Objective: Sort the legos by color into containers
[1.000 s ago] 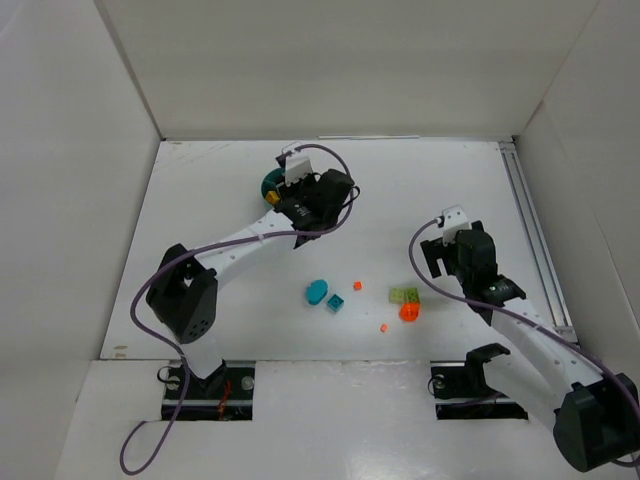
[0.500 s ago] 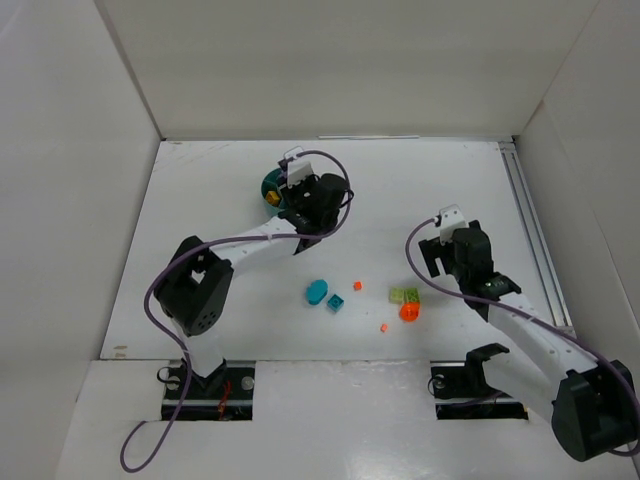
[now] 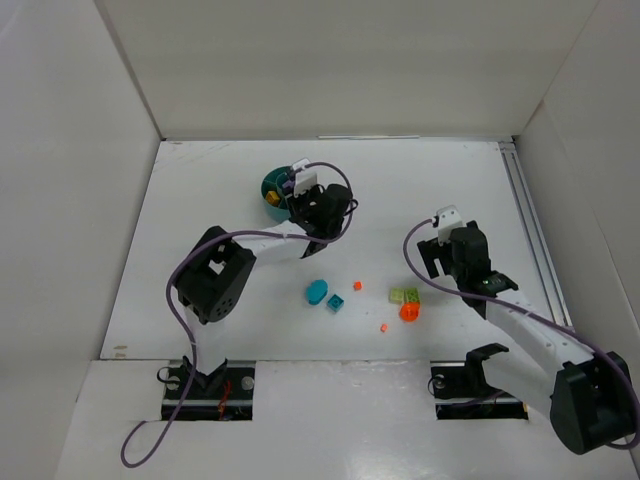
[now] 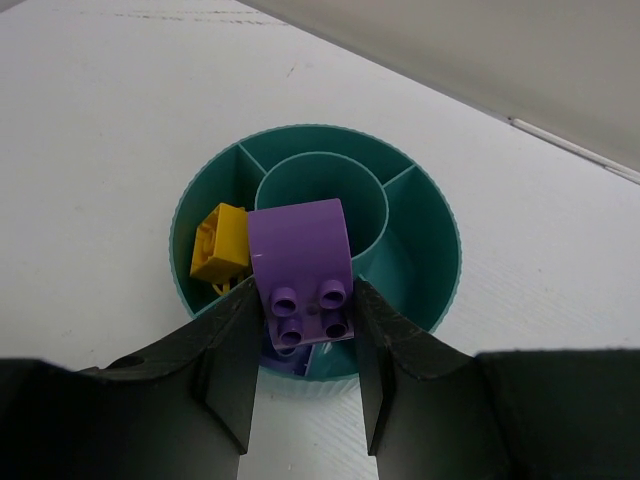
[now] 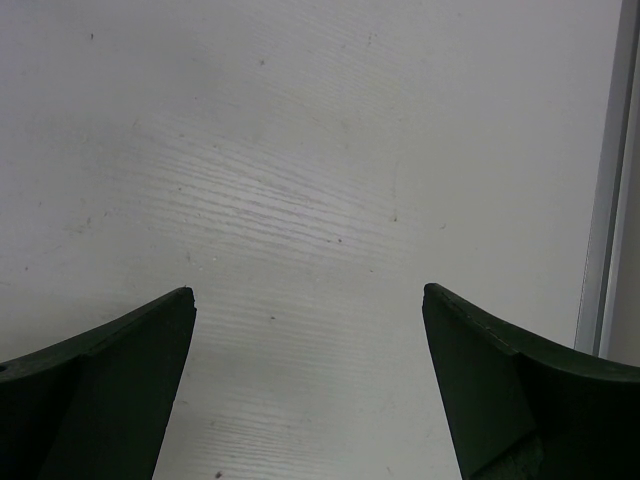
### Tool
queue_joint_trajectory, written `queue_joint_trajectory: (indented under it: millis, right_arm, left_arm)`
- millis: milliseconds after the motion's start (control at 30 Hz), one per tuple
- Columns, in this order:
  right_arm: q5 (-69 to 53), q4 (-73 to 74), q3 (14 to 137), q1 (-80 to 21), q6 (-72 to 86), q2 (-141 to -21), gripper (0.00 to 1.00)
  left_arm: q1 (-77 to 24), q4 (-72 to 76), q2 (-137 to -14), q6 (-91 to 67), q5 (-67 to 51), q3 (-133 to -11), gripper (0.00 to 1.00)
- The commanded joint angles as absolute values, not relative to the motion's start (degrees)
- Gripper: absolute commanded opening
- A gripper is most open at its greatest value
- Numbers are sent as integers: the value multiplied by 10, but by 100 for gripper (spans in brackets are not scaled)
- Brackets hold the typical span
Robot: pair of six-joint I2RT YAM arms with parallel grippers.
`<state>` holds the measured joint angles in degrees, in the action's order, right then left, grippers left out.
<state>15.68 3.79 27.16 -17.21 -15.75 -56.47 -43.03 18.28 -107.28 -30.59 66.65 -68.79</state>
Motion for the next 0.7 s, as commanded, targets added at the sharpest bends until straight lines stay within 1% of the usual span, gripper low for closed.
queue_joint_trajectory:
  millis: [0, 100, 200, 267, 433, 567, 600, 667]
  right_arm:
    - [164, 9, 287, -168, -161, -568, 100]
    - [164, 9, 287, -168, -161, -568, 100]
    - [164, 9, 287, -168, -161, -568, 100]
    - [164, 4, 287, -168, -161, -568, 100]
    - [164, 4, 287, -168, -161, -573, 100]
    - [164, 4, 287, -168, -161, -573, 100]
    - [164, 4, 287, -168, -161, -573, 100]
    - [164, 4, 287, -168, -161, -573, 100]
  left_arm:
    - [-430, 215, -1071, -317, 700, -693, 28]
    - [-430, 226, -1071, -326, 713, -680, 28]
    - [-430, 233, -1076, -326, 726, -675, 29]
    - [-430, 240, -1081, -331, 726, -675, 32]
    - [-430, 240, -1092, -331, 735, -680, 33]
    - [-430, 222, -1092, -339, 729, -680, 45]
    - [-430, 221, -1087, -339, 723, -680, 45]
    - [-430, 207, -1087, -346, 723, -680, 55]
